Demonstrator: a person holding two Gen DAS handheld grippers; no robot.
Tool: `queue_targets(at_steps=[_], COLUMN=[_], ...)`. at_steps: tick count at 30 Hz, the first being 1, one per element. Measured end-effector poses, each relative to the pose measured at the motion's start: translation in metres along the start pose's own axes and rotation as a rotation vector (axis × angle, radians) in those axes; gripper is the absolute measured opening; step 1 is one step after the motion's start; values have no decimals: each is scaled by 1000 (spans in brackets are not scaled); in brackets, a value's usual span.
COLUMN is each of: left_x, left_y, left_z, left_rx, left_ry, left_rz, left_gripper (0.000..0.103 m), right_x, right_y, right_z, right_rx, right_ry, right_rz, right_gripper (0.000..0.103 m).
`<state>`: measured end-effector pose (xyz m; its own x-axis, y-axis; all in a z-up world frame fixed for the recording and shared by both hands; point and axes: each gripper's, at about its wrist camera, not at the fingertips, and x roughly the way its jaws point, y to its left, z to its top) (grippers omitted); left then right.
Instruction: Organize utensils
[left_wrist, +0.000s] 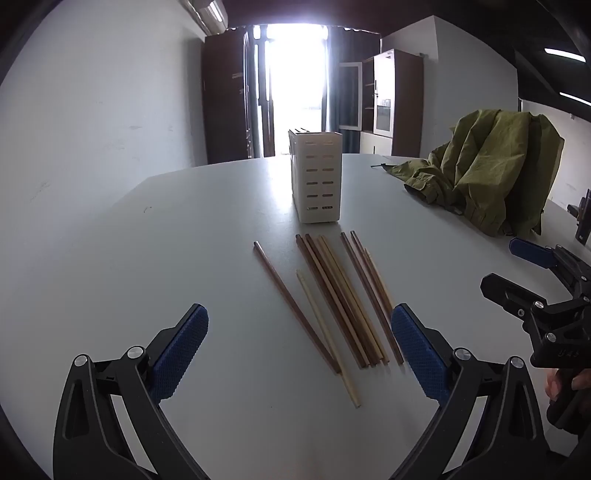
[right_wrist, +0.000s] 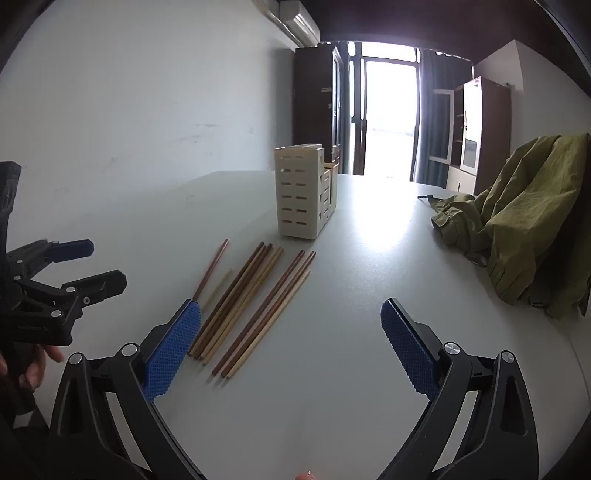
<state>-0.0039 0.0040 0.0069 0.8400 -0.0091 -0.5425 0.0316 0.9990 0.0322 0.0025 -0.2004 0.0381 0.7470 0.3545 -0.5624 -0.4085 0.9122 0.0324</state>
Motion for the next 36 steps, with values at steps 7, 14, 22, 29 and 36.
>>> queue_targets(at_steps=[7, 14, 22, 29, 36], left_x=[4, 4, 3, 5, 3], left_y=[0, -2, 0, -1, 3], left_z=[-3, -3, -5, -4, -4], left_rx=[-10, -1, -12, -9, -25], left_ry=[24, 17, 11, 13, 4], left_rz=[-8, 3, 10, 7, 21], left_gripper=[97, 97, 97, 97, 97], right_x=[3, 1, 2, 0, 0], right_y=[-5, -4, -2, -5, -3], right_z=[-2, 0, -1, 2, 1], right_rx=[31, 11, 7, 23, 18], right_ry=[10, 0, 10, 2, 9], right_rz=[12, 9, 2, 2, -4], right_gripper=[99, 99, 99, 99, 99])
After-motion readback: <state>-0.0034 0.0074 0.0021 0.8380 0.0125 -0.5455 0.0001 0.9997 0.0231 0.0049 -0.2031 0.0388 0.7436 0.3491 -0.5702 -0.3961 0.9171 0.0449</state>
